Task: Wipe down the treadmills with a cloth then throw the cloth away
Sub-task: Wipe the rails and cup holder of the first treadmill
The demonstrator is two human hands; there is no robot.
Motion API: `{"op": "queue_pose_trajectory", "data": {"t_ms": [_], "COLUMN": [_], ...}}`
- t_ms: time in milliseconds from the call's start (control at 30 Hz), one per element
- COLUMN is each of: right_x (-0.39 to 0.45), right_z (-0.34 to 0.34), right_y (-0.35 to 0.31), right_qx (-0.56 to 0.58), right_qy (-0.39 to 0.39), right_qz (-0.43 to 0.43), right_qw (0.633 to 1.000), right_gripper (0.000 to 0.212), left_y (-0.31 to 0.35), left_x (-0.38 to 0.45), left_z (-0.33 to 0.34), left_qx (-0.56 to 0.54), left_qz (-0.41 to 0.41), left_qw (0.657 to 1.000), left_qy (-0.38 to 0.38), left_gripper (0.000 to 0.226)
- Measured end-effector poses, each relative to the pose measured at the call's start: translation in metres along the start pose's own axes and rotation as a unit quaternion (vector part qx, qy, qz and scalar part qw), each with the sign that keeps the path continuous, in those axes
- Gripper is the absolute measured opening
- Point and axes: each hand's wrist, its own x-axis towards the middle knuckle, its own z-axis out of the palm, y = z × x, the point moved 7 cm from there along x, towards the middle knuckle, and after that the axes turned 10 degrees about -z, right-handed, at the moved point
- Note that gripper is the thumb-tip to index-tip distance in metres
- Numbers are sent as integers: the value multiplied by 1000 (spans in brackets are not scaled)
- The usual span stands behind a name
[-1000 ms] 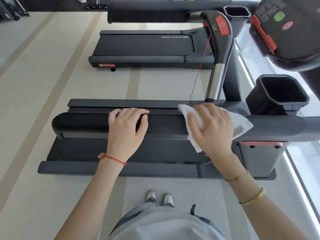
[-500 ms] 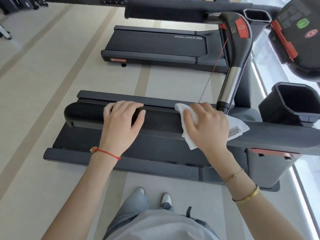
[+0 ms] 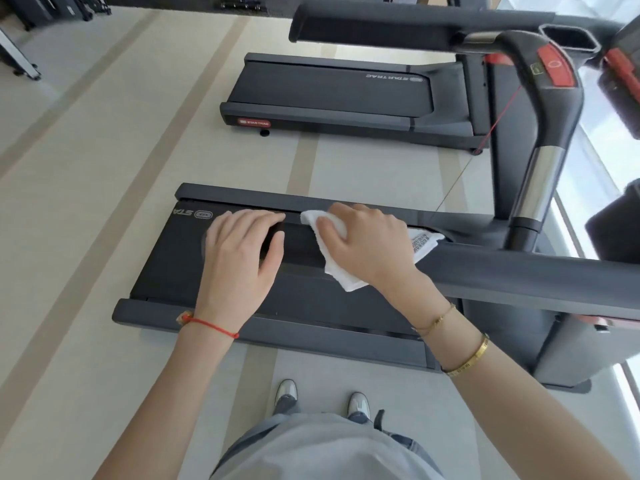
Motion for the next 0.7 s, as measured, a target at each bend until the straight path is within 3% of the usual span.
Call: {"op": "queue_pose_trajectory", "data": {"t_ms": [333, 633, 700], "right_x": [40, -19, -30], "right_z": [29, 7, 4], "right_y": [-62, -70, -55], "right_qx": [30, -55, -67], "right_qy": [-31, 162, 182], "right_qz": [12, -77, -58], "right_qw": [999, 982, 979], "right_gripper": [31, 35, 33], "left_y": [-43, -52, -54], "left_x": [6, 10, 11], "left_z": [-13, -15, -16], "left_qx": [-78, -111, -119], "left_qz": [12, 43, 43], "left_qw": [996, 990, 989], "left_qy": [-45, -75, -72], "left_gripper": [34, 29, 29]}}
